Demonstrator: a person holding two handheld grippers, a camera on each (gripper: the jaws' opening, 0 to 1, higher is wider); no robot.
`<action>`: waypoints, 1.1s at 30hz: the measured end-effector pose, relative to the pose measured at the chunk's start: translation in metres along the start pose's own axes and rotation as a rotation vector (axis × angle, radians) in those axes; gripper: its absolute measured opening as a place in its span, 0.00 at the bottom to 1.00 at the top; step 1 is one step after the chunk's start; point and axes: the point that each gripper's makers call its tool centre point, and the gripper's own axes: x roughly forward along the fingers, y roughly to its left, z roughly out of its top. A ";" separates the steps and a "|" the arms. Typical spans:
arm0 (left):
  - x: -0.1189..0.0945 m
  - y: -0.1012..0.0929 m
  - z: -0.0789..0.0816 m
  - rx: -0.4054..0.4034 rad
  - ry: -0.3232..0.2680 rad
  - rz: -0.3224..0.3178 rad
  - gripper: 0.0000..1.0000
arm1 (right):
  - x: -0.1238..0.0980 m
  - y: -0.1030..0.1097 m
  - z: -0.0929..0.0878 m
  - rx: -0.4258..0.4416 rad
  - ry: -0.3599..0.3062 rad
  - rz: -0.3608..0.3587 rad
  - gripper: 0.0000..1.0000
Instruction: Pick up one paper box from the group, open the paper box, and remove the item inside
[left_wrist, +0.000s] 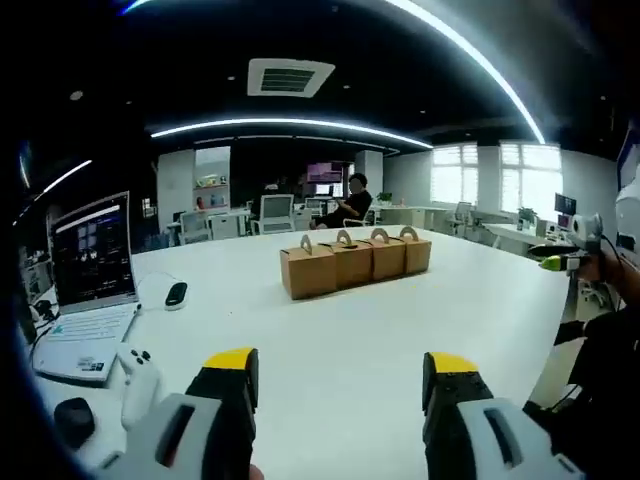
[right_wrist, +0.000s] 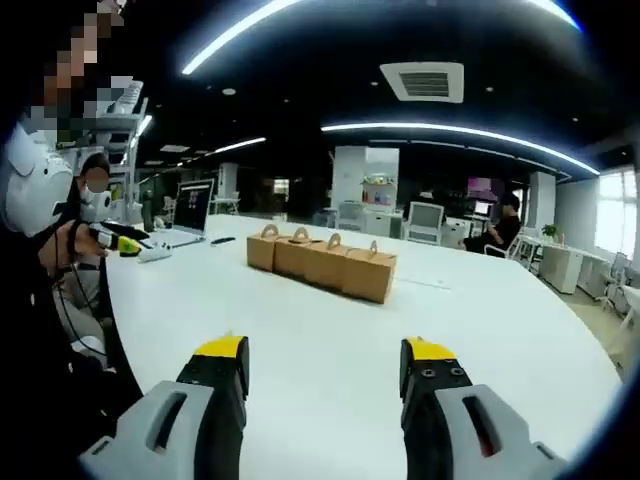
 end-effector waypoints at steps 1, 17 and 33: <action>0.000 0.000 0.000 -0.001 -0.001 0.001 0.67 | 0.000 0.000 0.000 -0.001 0.001 0.001 0.61; -0.002 -0.001 0.002 -0.004 -0.005 0.004 0.67 | -0.002 0.002 -0.004 -0.004 0.013 0.008 0.62; -0.004 -0.007 0.003 0.001 -0.004 -0.002 0.67 | -0.005 0.005 -0.007 -0.005 0.021 0.011 0.62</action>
